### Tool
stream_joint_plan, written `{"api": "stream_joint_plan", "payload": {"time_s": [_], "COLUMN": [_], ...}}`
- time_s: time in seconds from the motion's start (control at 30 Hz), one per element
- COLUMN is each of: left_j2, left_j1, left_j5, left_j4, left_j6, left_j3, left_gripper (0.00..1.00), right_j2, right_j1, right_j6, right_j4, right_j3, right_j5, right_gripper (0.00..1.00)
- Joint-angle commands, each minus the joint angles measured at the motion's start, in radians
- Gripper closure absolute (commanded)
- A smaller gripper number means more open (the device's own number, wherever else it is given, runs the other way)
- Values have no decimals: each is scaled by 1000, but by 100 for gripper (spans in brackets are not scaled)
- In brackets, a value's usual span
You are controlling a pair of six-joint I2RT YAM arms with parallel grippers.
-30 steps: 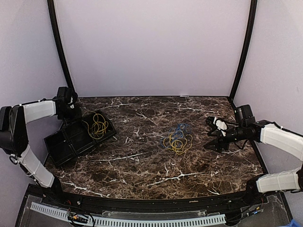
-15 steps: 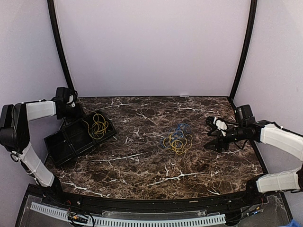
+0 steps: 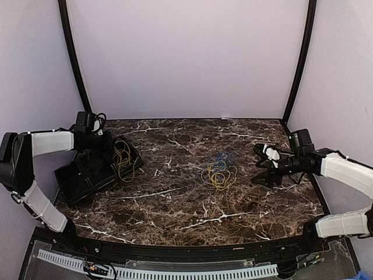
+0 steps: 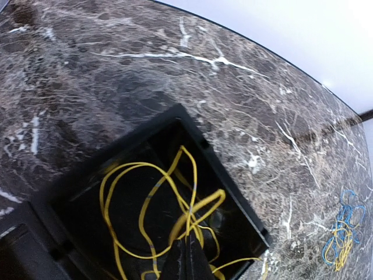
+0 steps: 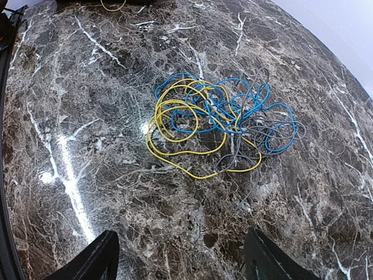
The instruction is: Untangle the cables
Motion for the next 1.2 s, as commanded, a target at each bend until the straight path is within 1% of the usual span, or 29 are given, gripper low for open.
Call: {"api": "stream_joint_plan", "payload": {"time_s": [0.0, 0.1, 0.17, 0.3, 0.6, 0.67, 0.7, 0.73, 0.8, 0.87, 0.93, 1.0, 1.07, 1.17], "left_j2": [-46, 0, 38, 85, 50, 49, 44, 23, -27, -85, -135, -177, -216, -284], "left_j1": [-40, -48, -53, -60, -60, -60, -60, -61, -63, -66, -70, -79, -112, -213], "left_j5": [-20, -54, -53, -100, -164, -167, -164, -164, -184, -275, -312, -318, -326, -338], "left_j4": [102, 77, 42, -33, -88, -116, -129, -132, -148, -174, -204, -242, -283, -313], "left_j6": [-6, 2, 6, 5, 36, 55, 62, 70, 75, 75, 74, 72, 69, 33], "left_j3": [-44, -32, -15, 28, 45, 69, 80, 82, 81, 74, 65, 58, 51, 23], "left_gripper": [100, 100, 100, 100, 100, 93, 86, 83, 71, 65, 62, 60, 59, 59], "right_j2": [-9, -9, -12, -12, -12, -12, -12, -13, -12, -9, -5, 0, 6, 14], "right_j1": [-4, -3, -3, -3, -3, -3, -4, -3, -3, -4, -4, -3, -3, -4], "right_j6": [-7, -8, -9, -9, -10, -9, -9, -10, -9, -9, -11, -12, -15, -19], "right_j4": [8, 5, 6, 3, 2, 0, 1, 1, 3, 4, 4, 2, 0, -2], "right_j3": [25, 25, 25, 25, 27, 27, 26, 25, 25, 25, 25, 25, 27, 28], "right_j5": [2, -1, -3, -7, -9, -9, -9, -7, -6, -3, -3, -4, -5, -4], "right_gripper": [25, 25, 25, 25, 25, 25, 25, 25, 25, 25, 25, 25, 25, 25]}}
